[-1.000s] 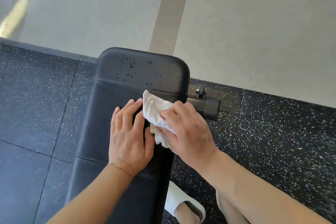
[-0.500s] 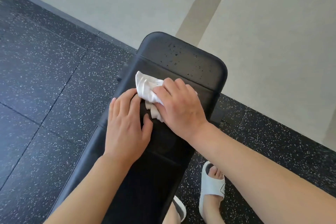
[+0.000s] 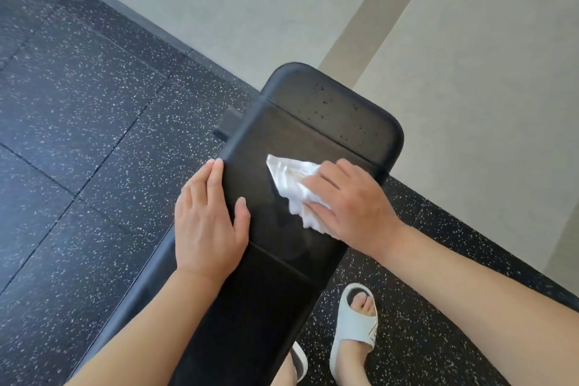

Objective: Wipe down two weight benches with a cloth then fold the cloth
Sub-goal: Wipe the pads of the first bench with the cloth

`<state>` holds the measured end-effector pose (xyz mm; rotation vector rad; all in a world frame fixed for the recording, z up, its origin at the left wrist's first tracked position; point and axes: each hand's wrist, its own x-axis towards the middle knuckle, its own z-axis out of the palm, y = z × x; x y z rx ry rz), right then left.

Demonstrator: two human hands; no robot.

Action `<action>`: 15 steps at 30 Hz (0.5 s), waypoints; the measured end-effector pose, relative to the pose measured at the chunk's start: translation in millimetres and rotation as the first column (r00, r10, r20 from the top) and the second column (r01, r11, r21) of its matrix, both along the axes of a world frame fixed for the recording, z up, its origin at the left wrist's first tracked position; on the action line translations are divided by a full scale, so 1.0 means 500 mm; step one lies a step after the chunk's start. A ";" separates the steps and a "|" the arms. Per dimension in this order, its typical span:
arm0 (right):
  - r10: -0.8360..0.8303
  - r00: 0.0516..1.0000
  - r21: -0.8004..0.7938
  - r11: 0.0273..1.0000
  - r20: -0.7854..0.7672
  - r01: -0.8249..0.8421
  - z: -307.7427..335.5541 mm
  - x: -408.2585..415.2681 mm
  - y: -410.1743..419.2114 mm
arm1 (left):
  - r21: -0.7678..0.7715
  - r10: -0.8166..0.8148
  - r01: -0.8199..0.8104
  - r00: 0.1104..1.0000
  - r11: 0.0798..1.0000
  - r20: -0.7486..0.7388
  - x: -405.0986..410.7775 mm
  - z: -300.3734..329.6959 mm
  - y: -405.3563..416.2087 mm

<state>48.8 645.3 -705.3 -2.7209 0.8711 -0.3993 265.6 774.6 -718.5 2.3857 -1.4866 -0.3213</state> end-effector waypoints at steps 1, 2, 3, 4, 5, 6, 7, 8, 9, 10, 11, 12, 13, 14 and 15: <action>0.005 1.000 0.033 0.999 -0.024 -0.004 0.003 -0.037 0.006 | -0.001 0.001 -0.001 1.000 1.000 0.002 0.000 0.000 0.000; 0.005 0.999 0.057 0.998 -0.049 -0.002 0.005 -0.060 0.009 | -0.005 -0.003 0.003 1.000 1.000 0.003 0.000 -0.001 0.001; 0.003 0.998 0.062 0.998 -0.069 0.001 0.005 -0.068 0.011 | -0.008 -0.006 0.006 1.000 1.000 0.002 0.001 -0.001 0.001; -0.003 0.996 0.047 0.999 -0.086 0.008 0.005 -0.061 0.007 | -0.008 -0.005 0.005 1.000 1.000 0.000 0.002 0.000 0.001; -0.018 0.995 0.023 1.000 -0.098 0.020 0.005 -0.042 0.002 | -0.005 -0.003 0.003 1.000 1.000 -0.005 0.003 0.001 0.000; -0.035 0.995 0.001 0.999 -0.098 0.035 0.006 -0.014 -0.006 | 0.000 -0.001 0.001 1.000 1.000 -0.012 0.004 0.003 -0.001; -0.044 0.995 -0.016 0.999 -0.090 0.042 0.008 0.021 -0.016 | 0.006 0.000 0.001 1.000 1.000 -0.019 0.004 0.005 -0.002; -0.044 0.996 -0.031 0.999 -0.077 0.042 0.009 0.062 -0.029 | 0.010 0.001 -0.001 1.000 1.000 -0.023 0.004 0.007 -0.003; -0.041 0.997 -0.048 0.998 -0.062 0.038 0.008 0.106 -0.045 | 0.011 0.002 -0.002 1.000 1.000 -0.022 0.004 0.008 -0.002; -0.038 0.998 -0.063 0.997 -0.043 0.035 0.006 0.151 -0.062 | 0.011 0.001 0.000 1.000 1.000 -0.019 0.005 0.007 -0.002; -0.040 0.999 -0.076 0.996 -0.019 0.038 0.003 0.193 -0.078 | 0.010 -0.001 0.001 1.000 1.000 -0.019 0.005 0.005 0.000; -0.049 0.999 -0.083 0.995 0.001 0.049 0.000 0.232 -0.094 | 0.006 0.000 0.000 1.000 1.000 -0.023 0.006 0.003 0.000; -0.061 0.998 -0.085 0.994 0.011 0.062 -0.002 0.264 -0.109 | 0.002 0.003 -0.003 0.999 1.000 -0.033 0.007 0.000 0.001; -0.072 0.997 -0.078 0.994 0.011 0.073 -0.004 0.287 -0.119 | 0.000 0.007 -0.007 0.999 1.000 -0.046 0.006 -0.001 0.001; -0.075 0.997 -0.068 0.995 0.001 0.075 -0.005 0.303 -0.128 | -0.001 0.010 -0.010 0.998 1.000 -0.055 0.006 -0.001 0.000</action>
